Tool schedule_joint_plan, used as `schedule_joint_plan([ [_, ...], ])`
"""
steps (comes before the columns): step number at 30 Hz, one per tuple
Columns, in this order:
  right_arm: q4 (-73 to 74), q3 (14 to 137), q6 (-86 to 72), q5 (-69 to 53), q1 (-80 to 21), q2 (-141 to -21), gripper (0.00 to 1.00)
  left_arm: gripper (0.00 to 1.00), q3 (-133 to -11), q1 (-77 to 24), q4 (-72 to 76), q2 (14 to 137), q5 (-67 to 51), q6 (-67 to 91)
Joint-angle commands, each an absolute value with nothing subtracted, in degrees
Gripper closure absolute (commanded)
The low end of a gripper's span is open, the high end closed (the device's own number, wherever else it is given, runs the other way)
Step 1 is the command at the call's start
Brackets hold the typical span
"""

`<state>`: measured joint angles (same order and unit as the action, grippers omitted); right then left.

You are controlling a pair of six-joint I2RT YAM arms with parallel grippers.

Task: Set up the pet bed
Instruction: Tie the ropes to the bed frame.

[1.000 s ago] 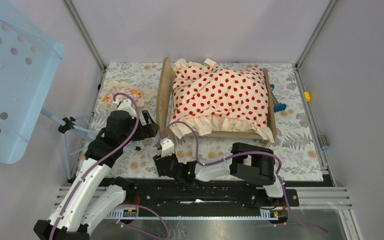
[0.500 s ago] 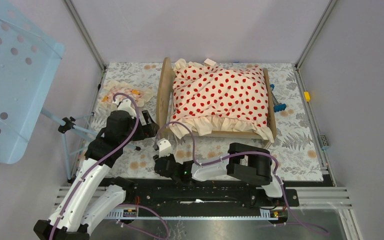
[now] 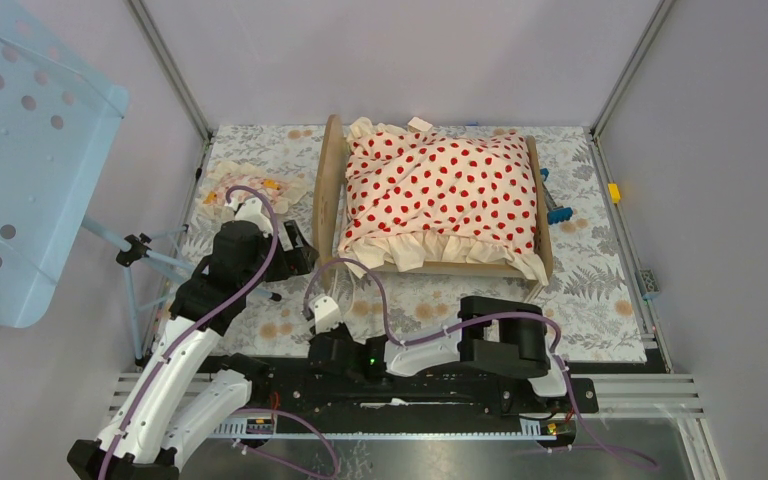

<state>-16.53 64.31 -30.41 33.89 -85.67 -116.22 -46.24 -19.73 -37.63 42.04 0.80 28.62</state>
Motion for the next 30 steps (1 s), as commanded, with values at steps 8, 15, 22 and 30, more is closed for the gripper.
schedule_joint_plan([
  [8, -16.82, 61.09, -24.86, 29.59, -82.12, -107.47, 1.00, 0.14, -46.15, -19.49, -35.92, 40.92, 1.84, 29.49],
  [15, -17.75, 53.69, -25.32, 25.99, -77.99, -97.53, 1.00, 0.14, -45.67, -19.47, -35.59, 41.06, 1.71, 29.36],
  [22, -16.22, 46.09, -25.63, 24.74, -74.82, -90.36, 1.00, 0.14, -45.30, -19.44, -34.22, 42.08, 0.66, 29.79],
  [30, -16.18, 41.70, -25.40, 25.31, -72.90, -88.18, 1.00, 0.14, -44.59, -19.47, -34.10, 41.75, 0.44, 29.95],
])
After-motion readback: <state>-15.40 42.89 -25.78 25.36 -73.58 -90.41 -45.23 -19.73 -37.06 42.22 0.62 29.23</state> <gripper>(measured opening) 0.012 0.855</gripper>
